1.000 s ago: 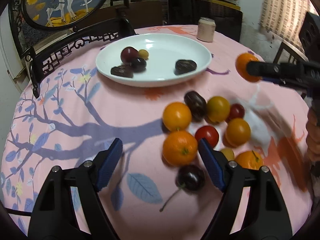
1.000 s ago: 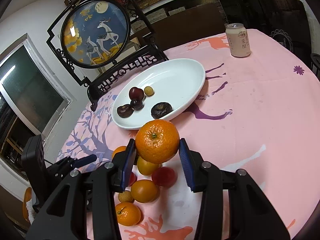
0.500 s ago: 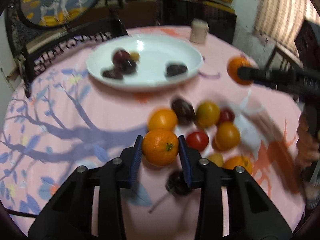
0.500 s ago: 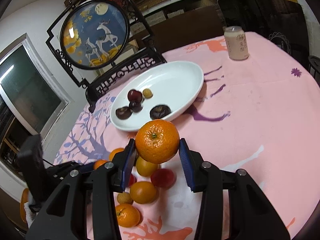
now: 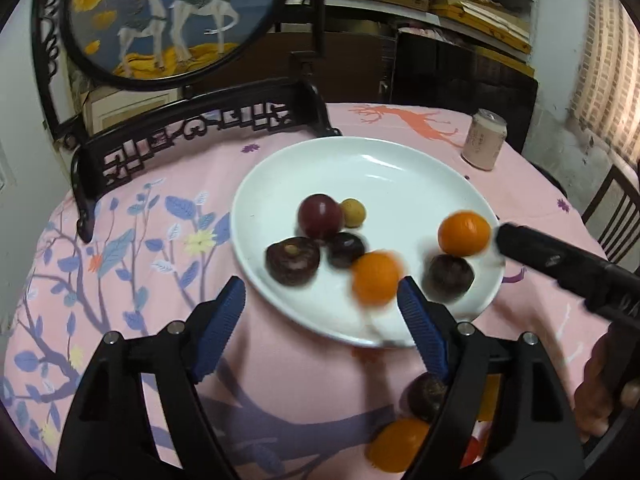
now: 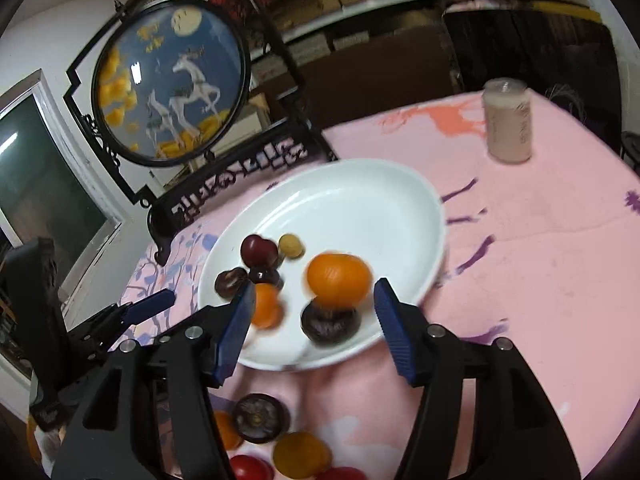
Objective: Organize fruits
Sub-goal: 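Lower both held oranges onto the white plate and open both tools, then grasp the large orange on the cloth with the left tool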
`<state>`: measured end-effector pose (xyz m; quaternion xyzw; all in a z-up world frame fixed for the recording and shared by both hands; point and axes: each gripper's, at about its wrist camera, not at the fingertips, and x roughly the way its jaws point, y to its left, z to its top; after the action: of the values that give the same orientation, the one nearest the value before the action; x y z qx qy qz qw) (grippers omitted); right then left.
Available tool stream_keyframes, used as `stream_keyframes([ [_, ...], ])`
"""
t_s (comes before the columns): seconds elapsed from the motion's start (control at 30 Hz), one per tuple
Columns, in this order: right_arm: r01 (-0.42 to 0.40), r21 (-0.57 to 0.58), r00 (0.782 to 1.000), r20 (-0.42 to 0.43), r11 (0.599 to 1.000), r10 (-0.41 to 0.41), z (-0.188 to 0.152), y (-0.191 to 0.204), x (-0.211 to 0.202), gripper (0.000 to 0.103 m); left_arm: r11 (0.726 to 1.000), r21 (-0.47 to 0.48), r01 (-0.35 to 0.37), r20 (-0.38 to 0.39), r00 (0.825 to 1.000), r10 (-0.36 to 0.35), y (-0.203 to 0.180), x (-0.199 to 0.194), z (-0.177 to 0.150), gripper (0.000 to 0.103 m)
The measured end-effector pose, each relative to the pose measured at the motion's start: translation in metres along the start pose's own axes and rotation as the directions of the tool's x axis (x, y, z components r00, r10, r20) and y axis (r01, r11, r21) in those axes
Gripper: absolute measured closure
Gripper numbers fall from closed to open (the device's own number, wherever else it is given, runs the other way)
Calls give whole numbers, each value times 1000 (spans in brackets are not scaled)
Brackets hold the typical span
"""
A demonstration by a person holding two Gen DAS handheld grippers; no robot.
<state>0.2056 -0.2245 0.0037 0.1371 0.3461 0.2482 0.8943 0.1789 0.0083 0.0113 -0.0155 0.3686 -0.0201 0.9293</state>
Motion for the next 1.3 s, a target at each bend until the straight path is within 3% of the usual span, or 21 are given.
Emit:
stream_keyframes([
  [0.07,-11,3,1000,16,1000,11,-2,0,-12,41,999,-31,36,-4,999,-36,6,-5,-3,19],
  [0.17,-10,8,1000,17,1000,10,-13,-4,-31,41,999,-38,5,3,1000,-4,9,-13,-13,8],
  [0.23,4,16,1000,17,1000,-4,-22,-8,-40,39,999,-32,-18,-2,1000,18,10,-17,-22,8],
  [0.33,27,41,1000,13,999,-27,-38,-18,-52,29,1000,-11,-21,-31,999,21,6,-21,-38,8],
  [0.53,26,114,1000,1,993,-27,-49,-33,-63,28,997,62,-48,-47,998,51,-7,-35,-65,6],
  [0.83,42,121,999,-32,992,-38,-50,-35,-56,28,995,94,41,-22,999,-39,-20,-47,-69,4],
  [1.03,49,123,999,-30,991,-45,-49,-36,-56,28,983,178,-53,-55,996,64,-29,-34,-76,2],
  [1.1,47,126,999,-25,991,-44,-49,-37,-58,28,985,152,-87,-34,995,93,-17,-39,-73,2],
  [1.2,40,130,999,-20,991,-38,-48,-37,-60,28,973,73,-217,3,976,218,13,-48,-68,2],
  [1.3,36,126,999,-23,991,-34,-49,-36,-59,28,990,-47,-135,-22,991,135,39,-53,-68,2],
])
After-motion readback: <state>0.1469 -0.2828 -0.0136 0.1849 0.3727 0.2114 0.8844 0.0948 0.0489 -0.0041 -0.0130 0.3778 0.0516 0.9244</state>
